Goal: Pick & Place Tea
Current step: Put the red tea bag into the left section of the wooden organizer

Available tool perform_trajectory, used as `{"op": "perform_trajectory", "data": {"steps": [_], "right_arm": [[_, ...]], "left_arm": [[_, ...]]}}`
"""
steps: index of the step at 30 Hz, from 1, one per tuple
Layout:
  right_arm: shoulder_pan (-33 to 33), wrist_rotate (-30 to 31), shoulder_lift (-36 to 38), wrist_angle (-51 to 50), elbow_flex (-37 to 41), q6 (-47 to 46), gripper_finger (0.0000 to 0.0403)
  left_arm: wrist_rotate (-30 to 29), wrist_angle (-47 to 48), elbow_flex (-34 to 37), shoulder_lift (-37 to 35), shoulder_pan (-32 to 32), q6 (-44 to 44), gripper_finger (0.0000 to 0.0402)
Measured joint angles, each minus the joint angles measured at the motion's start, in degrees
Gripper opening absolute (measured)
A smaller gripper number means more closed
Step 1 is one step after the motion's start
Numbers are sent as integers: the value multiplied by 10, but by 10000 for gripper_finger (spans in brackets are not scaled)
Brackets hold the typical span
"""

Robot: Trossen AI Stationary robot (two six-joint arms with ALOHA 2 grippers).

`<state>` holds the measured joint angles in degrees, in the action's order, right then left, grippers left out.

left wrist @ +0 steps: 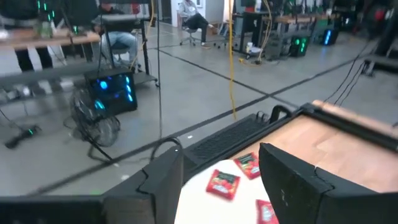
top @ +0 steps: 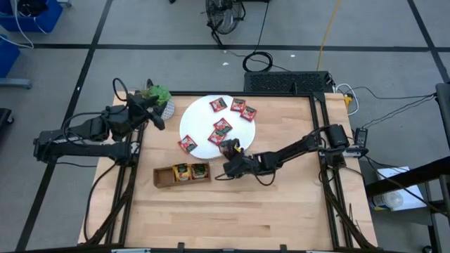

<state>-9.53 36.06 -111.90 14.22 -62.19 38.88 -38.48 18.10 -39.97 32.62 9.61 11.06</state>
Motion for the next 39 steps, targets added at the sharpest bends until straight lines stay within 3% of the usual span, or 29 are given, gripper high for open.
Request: {"op": "perform_trajectory", "data": {"steps": [4, 11, 21, 32, 39], "right_arm": [[-16, 102, 0, 81, 0, 151, 3], [-28, 119, 0, 156, 0, 238, 1], [-44, 115, 0, 136, 0, 179, 1], [-43, -30, 0, 53, 0, 35, 14], [-33, -63, 0, 21, -1, -28, 4]], "left_arm": [[-10, 1, 0, 0, 1, 52, 207], [0, 1, 0, 0, 1, 43, 207], [0, 7, 0, 0, 1, 41, 209], [0, 18, 0, 0, 1, 41, 209], [0, 18, 0, 0, 1, 41, 209]]}}
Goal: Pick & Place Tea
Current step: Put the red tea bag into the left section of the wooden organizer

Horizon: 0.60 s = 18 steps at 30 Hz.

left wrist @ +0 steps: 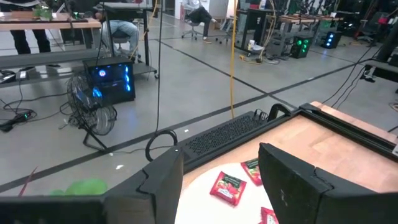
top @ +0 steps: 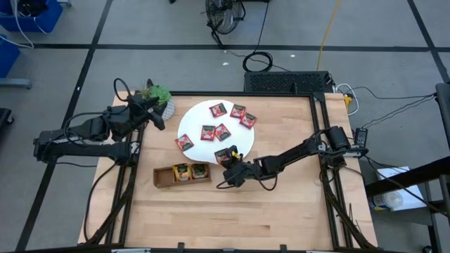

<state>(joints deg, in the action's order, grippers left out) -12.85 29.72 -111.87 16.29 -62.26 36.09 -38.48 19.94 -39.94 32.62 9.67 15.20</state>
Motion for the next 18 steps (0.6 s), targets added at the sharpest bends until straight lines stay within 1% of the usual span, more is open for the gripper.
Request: {"op": "perform_trajectory", "data": {"steps": [4, 6, 12, 14, 17, 18], "right_arm": [[8, -25, 0, -11, 0, -24, 6], [9, -27, 0, -12, 0, -24, 5], [7, -27, 5, -6, 0, 26, 5], [8, -14, 10, 0, 0, 45, 5], [7, 38, 10, -5, 0, 63, 4], [8, 47, 10, -12, 0, 64, 4]], "left_arm": [[0, 0, 0, 0, 0, 0, 209], [0, 0, 0, 0, 0, 0, 209], [0, 0, 0, 0, 0, 0, 209], [0, 0, 0, 0, 0, 0, 209], [0, 0, 0, 0, 0, 0, 209], [0, 0, 0, 0, 0, 0, 209]]}}
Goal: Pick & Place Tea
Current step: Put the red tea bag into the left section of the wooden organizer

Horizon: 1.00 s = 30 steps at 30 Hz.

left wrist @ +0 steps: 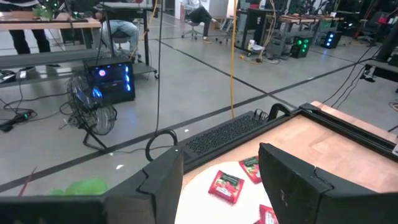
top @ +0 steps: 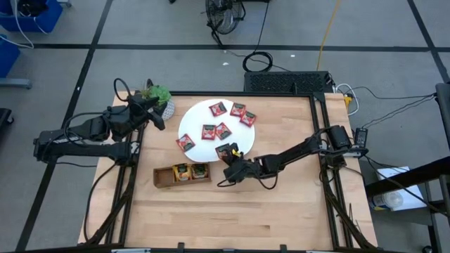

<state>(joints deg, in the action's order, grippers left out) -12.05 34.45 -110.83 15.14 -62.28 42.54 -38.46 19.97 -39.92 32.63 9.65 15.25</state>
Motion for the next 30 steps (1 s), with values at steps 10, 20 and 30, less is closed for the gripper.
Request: {"op": "perform_trajectory", "data": {"steps": [10, 20, 30], "right_arm": [[-23, 80, 0, 54, 0, 63, 2], [-56, 121, 0, 168, 0, 164, 3], [-45, 151, 0, 137, 0, 132, 3]], "left_arm": [[0, 11, 0, 0, 0, 0, 209], [0, 15, 0, 0, 0, 0, 209], [0, 15, 0, 0, 0, 0, 209]]}}
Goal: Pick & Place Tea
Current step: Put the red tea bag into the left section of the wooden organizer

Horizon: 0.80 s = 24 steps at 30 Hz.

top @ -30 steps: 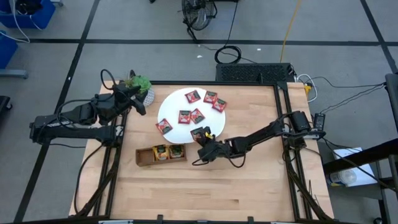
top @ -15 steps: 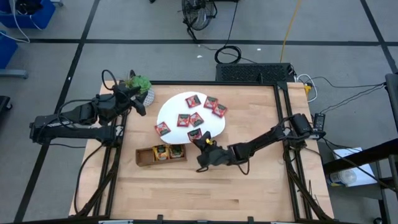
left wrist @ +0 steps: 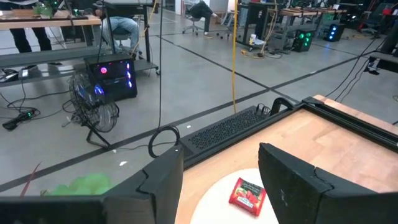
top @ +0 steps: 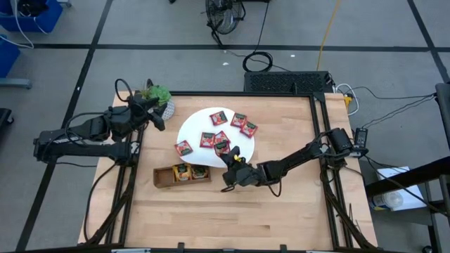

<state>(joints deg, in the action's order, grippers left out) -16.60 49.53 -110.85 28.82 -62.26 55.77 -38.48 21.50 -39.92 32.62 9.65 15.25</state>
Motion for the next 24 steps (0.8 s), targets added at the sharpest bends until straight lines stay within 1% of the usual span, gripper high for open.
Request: {"op": "perform_trajectory", "data": {"steps": [2, 3, 7, 10, 12, 16, 17, 19, 24], "right_arm": [[1, -6, 0, -10, 0, -22, 3], [2, -21, 0, -20, 0, -29, 3], [-2, -113, 0, -58, 0, -74, 3], [8, -154, 0, -88, 0, -127, 3], [25, -206, 0, -119, 0, -172, 3], [68, -340, 0, -168, 0, -255, 3], [77, -364, 0, -178, 0, -273, 2], [91, -391, 0, -193, 0, -296, 2], [115, -393, 0, -229, 0, -307, 1]], "left_arm": [[0, 0, 0, 0, 0, 0, 209], [0, 0, 0, 0, 0, 0, 209], [0, 0, 0, 0, 0, 0, 209], [0, 0, 0, 0, 0, 0, 209], [0, 0, 0, 0, 0, 0, 209], [0, -1, 0, 0, 0, 6, 209], [0, -1, 0, 0, 0, 6, 209], [0, -1, 0, 0, 0, 6, 209], [0, -1, 0, 0, 0, 6, 209]]}}
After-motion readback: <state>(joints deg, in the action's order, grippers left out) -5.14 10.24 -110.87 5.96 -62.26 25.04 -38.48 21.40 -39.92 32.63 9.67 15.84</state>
